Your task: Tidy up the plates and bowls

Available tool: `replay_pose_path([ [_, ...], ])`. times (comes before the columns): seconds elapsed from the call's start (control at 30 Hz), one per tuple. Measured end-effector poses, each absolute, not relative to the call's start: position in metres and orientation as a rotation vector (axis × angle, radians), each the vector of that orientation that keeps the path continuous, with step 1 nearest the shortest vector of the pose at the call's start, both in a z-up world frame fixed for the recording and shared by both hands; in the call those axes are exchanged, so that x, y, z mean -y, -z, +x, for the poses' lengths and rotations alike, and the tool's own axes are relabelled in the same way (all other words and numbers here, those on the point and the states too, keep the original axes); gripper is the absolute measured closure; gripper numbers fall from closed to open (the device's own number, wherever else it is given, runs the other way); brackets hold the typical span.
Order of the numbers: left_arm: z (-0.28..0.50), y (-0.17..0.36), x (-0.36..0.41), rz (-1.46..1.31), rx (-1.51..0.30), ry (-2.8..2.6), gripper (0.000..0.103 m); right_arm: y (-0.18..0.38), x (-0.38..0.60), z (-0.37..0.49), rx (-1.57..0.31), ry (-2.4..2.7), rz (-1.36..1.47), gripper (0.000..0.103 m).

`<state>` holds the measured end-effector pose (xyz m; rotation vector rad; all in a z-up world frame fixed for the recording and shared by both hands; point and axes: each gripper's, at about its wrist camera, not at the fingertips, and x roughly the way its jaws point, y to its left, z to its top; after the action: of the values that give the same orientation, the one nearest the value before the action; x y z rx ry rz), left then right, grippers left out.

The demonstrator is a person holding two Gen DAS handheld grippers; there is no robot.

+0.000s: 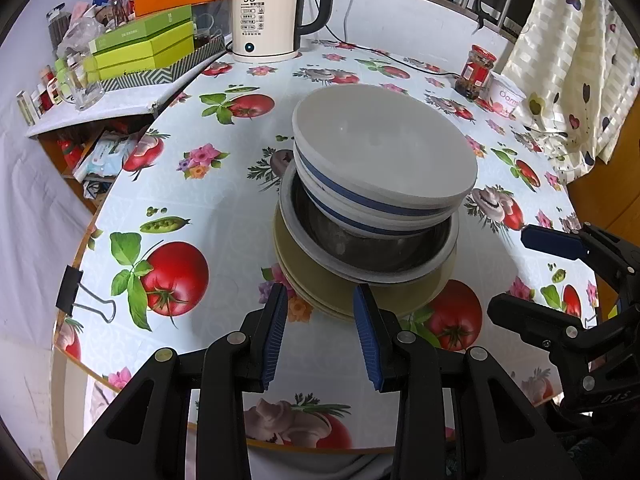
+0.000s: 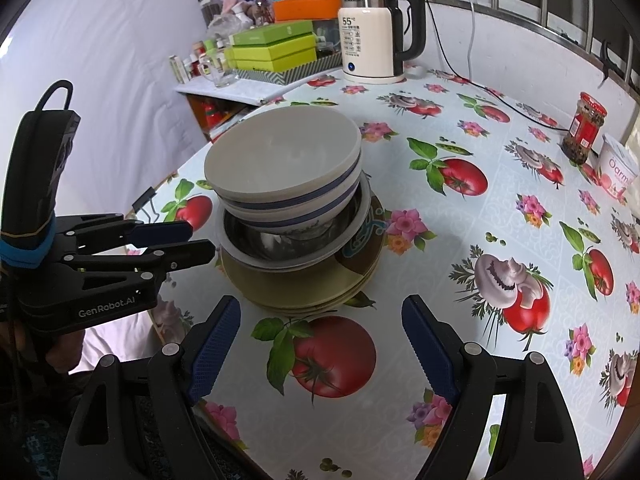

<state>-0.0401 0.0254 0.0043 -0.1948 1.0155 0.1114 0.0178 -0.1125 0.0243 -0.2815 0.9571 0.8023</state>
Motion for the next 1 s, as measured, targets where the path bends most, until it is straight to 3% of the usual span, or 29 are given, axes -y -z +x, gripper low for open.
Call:
replay_pose_path([
  [1.0,-0.0395,-0.0024,-0.0247,-0.194,-1.023,-0.11,0.067,-0.0249,0.1117,0.0189,-0.961,-0.803,-0.282,0.019],
])
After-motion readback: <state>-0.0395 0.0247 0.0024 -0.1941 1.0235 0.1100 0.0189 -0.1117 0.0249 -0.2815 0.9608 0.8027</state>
